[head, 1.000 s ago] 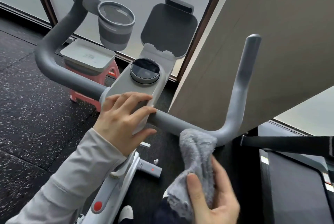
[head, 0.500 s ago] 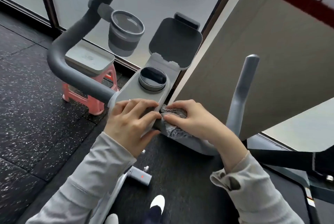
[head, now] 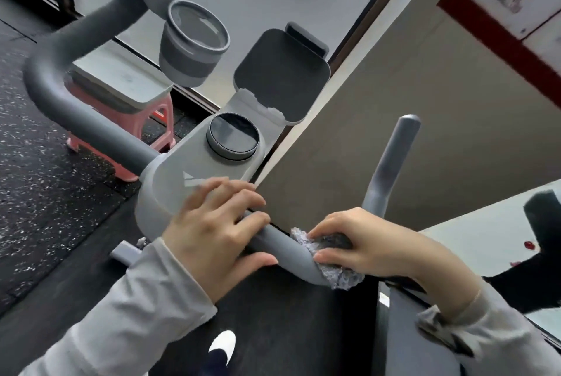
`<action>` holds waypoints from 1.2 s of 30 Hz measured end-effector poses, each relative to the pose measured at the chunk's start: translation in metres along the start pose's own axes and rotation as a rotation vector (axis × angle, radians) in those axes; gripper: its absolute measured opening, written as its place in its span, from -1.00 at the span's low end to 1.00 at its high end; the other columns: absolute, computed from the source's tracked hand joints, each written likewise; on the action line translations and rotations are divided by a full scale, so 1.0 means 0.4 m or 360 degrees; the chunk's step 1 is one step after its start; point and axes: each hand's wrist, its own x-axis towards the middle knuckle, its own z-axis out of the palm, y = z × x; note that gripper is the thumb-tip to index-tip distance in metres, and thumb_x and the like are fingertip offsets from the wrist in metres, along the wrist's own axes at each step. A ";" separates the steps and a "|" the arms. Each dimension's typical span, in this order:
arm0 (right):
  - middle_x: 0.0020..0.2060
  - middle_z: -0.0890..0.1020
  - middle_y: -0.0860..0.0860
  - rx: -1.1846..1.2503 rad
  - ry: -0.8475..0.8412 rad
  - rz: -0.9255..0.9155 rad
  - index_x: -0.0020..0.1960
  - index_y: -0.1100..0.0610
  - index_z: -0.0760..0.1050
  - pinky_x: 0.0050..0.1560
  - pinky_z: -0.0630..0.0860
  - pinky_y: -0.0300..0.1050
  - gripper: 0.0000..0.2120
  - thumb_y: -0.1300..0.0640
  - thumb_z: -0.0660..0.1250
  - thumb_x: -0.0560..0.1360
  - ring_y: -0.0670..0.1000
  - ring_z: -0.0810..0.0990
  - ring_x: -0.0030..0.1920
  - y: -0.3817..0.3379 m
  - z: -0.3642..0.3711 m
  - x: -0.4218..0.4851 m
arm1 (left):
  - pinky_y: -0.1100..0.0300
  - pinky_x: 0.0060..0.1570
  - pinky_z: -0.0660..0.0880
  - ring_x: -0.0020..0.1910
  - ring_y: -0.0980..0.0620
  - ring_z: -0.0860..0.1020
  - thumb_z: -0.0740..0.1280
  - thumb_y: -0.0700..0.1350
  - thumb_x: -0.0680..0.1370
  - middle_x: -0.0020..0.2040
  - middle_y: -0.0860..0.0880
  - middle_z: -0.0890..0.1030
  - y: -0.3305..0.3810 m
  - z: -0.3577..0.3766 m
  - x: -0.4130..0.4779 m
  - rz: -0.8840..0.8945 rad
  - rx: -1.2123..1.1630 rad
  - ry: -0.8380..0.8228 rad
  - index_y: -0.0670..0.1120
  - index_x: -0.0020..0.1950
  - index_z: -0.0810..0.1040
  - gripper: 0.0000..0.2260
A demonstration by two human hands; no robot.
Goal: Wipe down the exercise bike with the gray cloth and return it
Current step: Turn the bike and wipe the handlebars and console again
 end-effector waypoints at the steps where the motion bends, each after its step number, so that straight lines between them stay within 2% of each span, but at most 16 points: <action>1: 0.11 0.63 -0.03 -0.0036 -0.0031 -0.0009 0.22 0.05 0.56 0.18 0.43 -0.25 -0.67 -0.02 0.37 0.49 -0.09 0.56 0.14 0.009 -0.002 -0.007 | 0.04 0.16 0.32 0.03 -0.04 0.63 0.29 0.23 0.35 -0.10 0.02 0.67 0.016 0.012 0.009 0.0040 -0.0017 -0.0030 -0.04 -0.15 0.66 -0.63; 5: 0.10 0.60 -0.01 -0.0157 -0.0069 -0.0062 0.20 0.05 0.56 0.17 0.44 -0.20 -0.71 0.03 0.37 0.49 -0.05 0.55 0.12 0.032 -0.013 -0.020 | 0.09 0.08 0.31 -0.20 0.01 0.65 0.36 0.28 0.30 -0.23 0.05 0.66 0.048 0.060 0.034 0.0074 -0.0045 -0.0206 -0.02 -0.16 0.67 -0.61; 7: 0.08 0.61 0.01 -0.0218 -0.0039 -0.0080 0.18 0.07 0.58 0.15 0.43 -0.22 -0.72 0.06 0.37 0.49 -0.04 0.56 0.10 0.046 -0.022 -0.019 | 0.12 0.03 0.30 -0.27 0.03 0.64 0.27 0.32 0.32 -0.26 0.08 0.65 0.048 0.073 0.037 0.0022 -0.0078 -0.0239 0.01 -0.16 0.67 -0.58; 9: 0.06 0.62 0.03 -0.0275 -0.0017 -0.0101 0.17 0.09 0.58 0.11 0.40 -0.27 -0.72 0.06 0.37 0.49 -0.02 0.57 0.08 0.058 -0.031 -0.016 | 0.15 0.00 0.29 -0.29 0.05 0.63 0.22 0.32 0.31 -0.27 0.10 0.64 0.049 0.080 0.035 -0.0018 -0.0139 -0.0226 0.03 -0.16 0.67 -0.57; 14: 0.01 0.63 0.07 -0.0447 0.0028 -0.0157 0.10 0.15 0.63 0.12 0.47 -0.13 -0.77 0.15 0.39 0.46 0.04 0.61 0.01 0.089 -0.071 0.010 | 0.15 0.00 0.29 -0.29 0.06 0.63 0.16 0.32 0.31 -0.28 0.12 0.64 0.050 0.084 0.034 -0.0036 -0.0212 -0.0166 0.06 -0.19 0.66 -0.57; 19: 0.01 0.64 0.09 -0.0616 0.0237 -0.0126 0.09 0.17 0.64 0.05 0.44 -0.25 -0.77 0.22 0.43 0.43 0.06 0.62 -0.01 0.156 -0.147 0.029 | 0.19 0.02 0.27 -0.30 0.09 0.63 0.16 0.32 0.30 -0.30 0.15 0.63 0.052 0.093 0.032 -0.0041 -0.0242 -0.0090 0.08 -0.20 0.67 -0.58; 24: 0.02 0.64 0.10 -0.0724 0.0410 -0.0143 0.08 0.16 0.64 0.01 0.50 -0.15 -0.74 0.26 0.47 0.39 0.06 0.62 -0.06 0.197 -0.187 0.038 | 0.18 0.03 0.26 -0.31 0.13 0.61 0.14 0.34 0.29 -0.33 0.18 0.60 0.051 0.099 0.035 -0.0052 -0.0282 -0.0060 0.13 -0.23 0.65 -0.60; 29: -0.06 0.67 0.12 -0.0855 0.0531 -0.0186 0.03 0.20 0.65 -0.04 0.32 -0.42 -0.72 0.31 0.52 0.33 0.03 0.57 -0.15 0.210 -0.214 0.035 | 0.15 0.02 0.25 -0.28 0.13 0.61 0.12 0.34 0.29 -0.33 0.17 0.60 0.053 0.107 0.032 -0.0091 -0.0284 -0.0063 0.15 -0.24 0.64 -0.59; 33: -0.04 0.66 0.16 -0.0909 0.0725 -0.0148 0.06 0.22 0.64 0.00 0.24 -0.65 -0.70 0.33 0.50 0.33 -0.01 0.52 -0.17 0.211 -0.280 0.030 | 0.15 0.01 0.25 -0.29 0.12 0.60 0.13 0.34 0.28 -0.35 0.16 0.60 0.051 0.109 0.031 -0.0087 -0.0285 -0.0034 0.14 -0.25 0.64 -0.60; 36: -0.02 0.65 0.17 -0.0903 0.0824 -0.0134 0.08 0.23 0.62 0.00 0.21 -0.70 -0.70 0.31 0.50 0.35 -0.01 0.52 -0.15 0.216 -0.315 0.036 | 0.15 0.00 0.25 -0.30 0.12 0.60 0.13 0.34 0.28 -0.35 0.16 0.59 0.049 0.113 0.031 -0.0067 -0.0271 -0.0009 0.14 -0.26 0.64 -0.60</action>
